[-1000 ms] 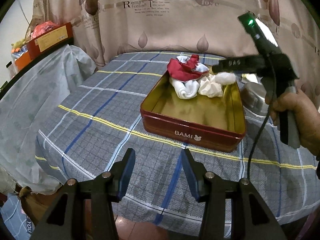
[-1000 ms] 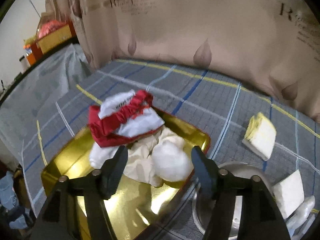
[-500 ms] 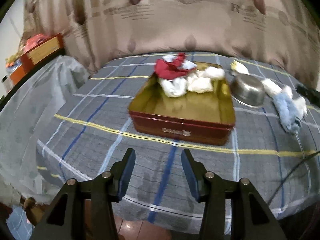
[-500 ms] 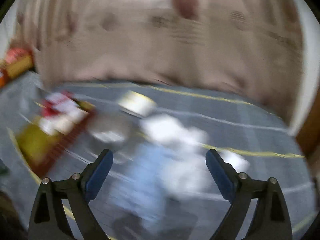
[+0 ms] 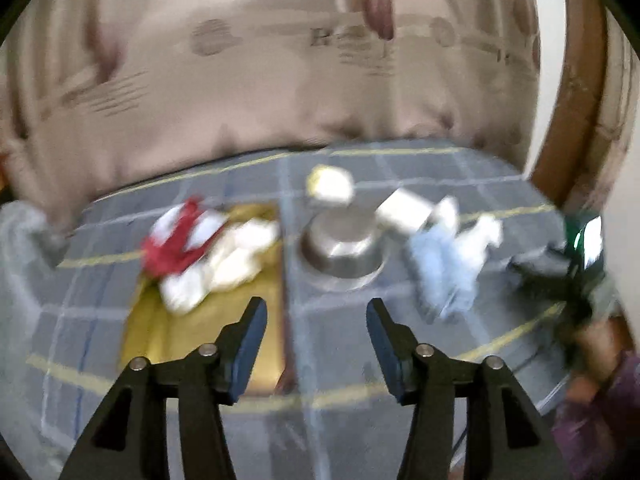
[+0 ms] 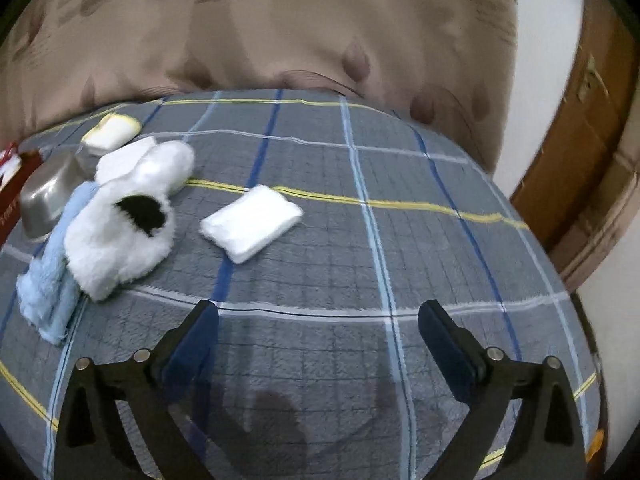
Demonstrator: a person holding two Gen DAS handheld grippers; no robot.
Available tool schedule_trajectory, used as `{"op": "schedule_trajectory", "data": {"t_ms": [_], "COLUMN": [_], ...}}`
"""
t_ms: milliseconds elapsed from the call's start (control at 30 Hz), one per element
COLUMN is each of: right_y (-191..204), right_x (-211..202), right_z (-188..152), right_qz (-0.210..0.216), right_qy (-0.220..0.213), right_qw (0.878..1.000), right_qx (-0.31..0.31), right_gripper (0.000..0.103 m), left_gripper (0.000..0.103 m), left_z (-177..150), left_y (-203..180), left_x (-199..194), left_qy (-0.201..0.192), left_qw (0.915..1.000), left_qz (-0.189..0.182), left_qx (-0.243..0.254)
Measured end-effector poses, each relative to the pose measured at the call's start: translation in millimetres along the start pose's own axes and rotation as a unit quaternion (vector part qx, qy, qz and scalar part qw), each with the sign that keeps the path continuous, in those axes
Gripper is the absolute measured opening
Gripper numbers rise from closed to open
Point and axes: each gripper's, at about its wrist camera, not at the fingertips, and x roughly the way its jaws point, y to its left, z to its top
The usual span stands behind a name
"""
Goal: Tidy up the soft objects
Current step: 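Reach the left gripper to the yellow-and-white sponge and grasp it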
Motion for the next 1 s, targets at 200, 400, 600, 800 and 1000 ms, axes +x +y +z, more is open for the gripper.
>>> {"op": "schedule_trajectory", "data": {"t_ms": [200, 400, 600, 800, 1000], "right_y": [-14.3, -14.0, -17.4, -14.2, -15.4], "right_x": [-6.6, -5.6, -3.4, -0.1, 2.9], "right_z": [-4.0, -2.3, -1.9, -1.8, -2.1], "right_qz": [0.031, 0.060, 0.086, 0.098, 0.105], "right_qy": [-0.014, -0.016, -0.015, -0.006, 0.001], "right_qw": [0.999, 0.998, 0.995, 0.994, 0.994], "right_qx": [0.033, 0.033, 0.043, 0.037, 0.038], "right_gripper": [0.102, 0.102, 0.102, 0.102, 0.102], "left_gripper": [0.056, 0.056, 0.056, 0.056, 0.056], "left_z": [111.6, 167.0, 168.9, 158.7, 150.4], "left_y": [8.2, 26.0, 43.6, 40.7, 29.5], "left_x": [96.0, 206.3, 269.1, 292.2, 308.9], "left_qy": [0.054, 0.137, 0.177, 0.195, 0.208], "left_qw": [0.9962, 0.9855, 0.9778, 0.9741, 0.9676], "left_qz": [-0.066, -0.077, -0.064, -0.078, -0.109], "left_qx": [-0.017, -0.065, -0.091, -0.085, -0.094]}}
